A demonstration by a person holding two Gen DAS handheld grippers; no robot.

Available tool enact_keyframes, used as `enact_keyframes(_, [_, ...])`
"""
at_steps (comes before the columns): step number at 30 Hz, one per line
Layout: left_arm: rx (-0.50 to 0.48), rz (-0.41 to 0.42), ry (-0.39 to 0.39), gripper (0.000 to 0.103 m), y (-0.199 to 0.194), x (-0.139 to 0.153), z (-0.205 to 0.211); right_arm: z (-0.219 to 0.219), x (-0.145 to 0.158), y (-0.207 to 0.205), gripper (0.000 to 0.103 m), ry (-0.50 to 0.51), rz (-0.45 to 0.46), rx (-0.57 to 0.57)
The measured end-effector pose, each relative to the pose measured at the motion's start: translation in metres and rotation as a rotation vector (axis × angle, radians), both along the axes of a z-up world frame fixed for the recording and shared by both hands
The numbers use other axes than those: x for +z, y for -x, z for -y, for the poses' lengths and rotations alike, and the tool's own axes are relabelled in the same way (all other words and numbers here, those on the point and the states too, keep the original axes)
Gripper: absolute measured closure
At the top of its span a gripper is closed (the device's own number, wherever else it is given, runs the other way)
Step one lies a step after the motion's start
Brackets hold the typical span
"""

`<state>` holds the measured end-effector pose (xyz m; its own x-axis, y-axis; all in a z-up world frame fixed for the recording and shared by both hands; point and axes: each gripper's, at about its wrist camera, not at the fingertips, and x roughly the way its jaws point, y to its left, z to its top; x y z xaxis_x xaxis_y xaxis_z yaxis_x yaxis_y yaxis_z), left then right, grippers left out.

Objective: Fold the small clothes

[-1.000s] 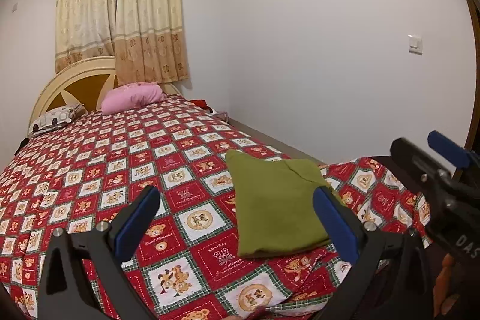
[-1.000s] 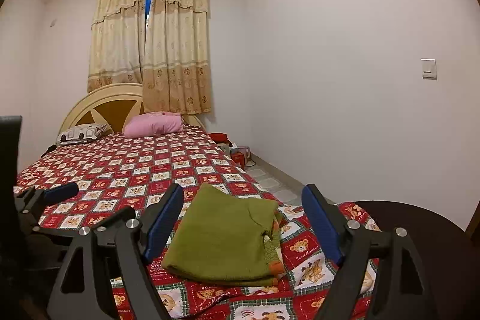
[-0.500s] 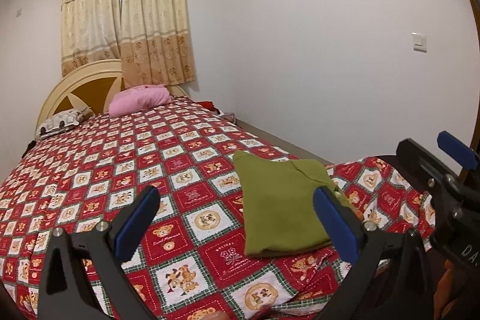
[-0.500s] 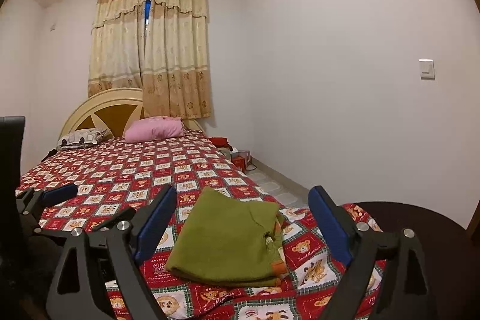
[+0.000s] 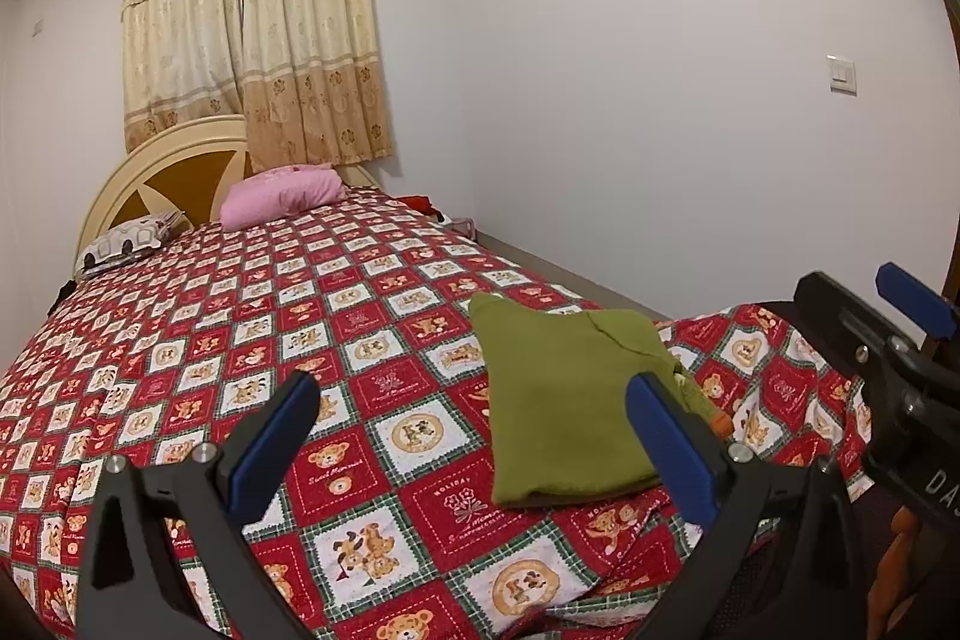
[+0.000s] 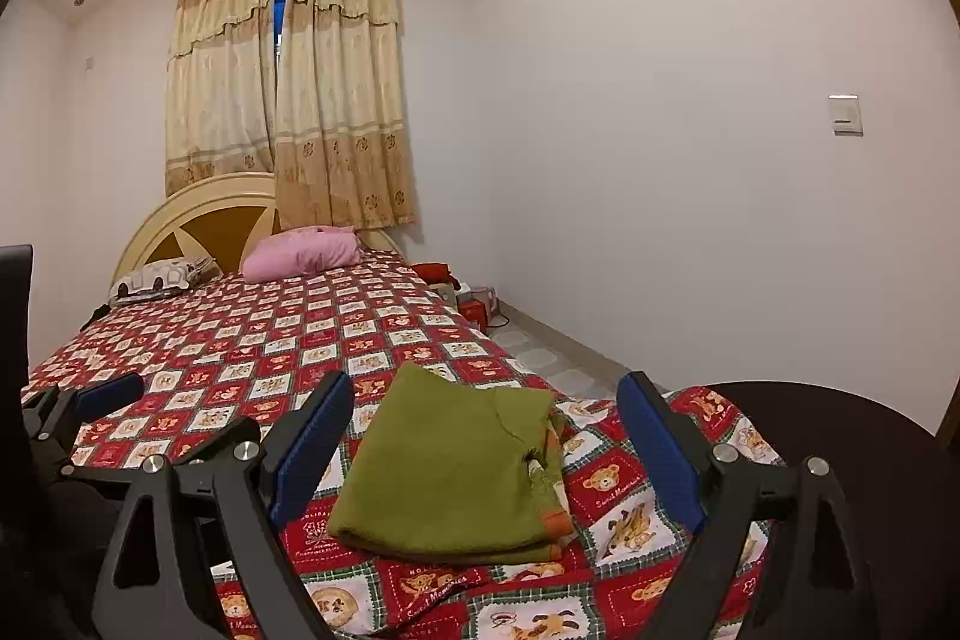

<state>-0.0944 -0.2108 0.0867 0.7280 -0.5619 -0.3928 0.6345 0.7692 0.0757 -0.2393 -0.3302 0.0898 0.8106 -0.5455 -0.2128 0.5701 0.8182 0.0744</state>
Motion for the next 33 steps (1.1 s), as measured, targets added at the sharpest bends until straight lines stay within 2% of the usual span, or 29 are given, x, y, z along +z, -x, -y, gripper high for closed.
enact_keyframes(33, [-0.005,-0.030,-0.004,0.000,-0.0041,-0.0067,-0.0004,0.0032,-0.0023,-0.0051,0.013,-0.002,-0.010,0.007])
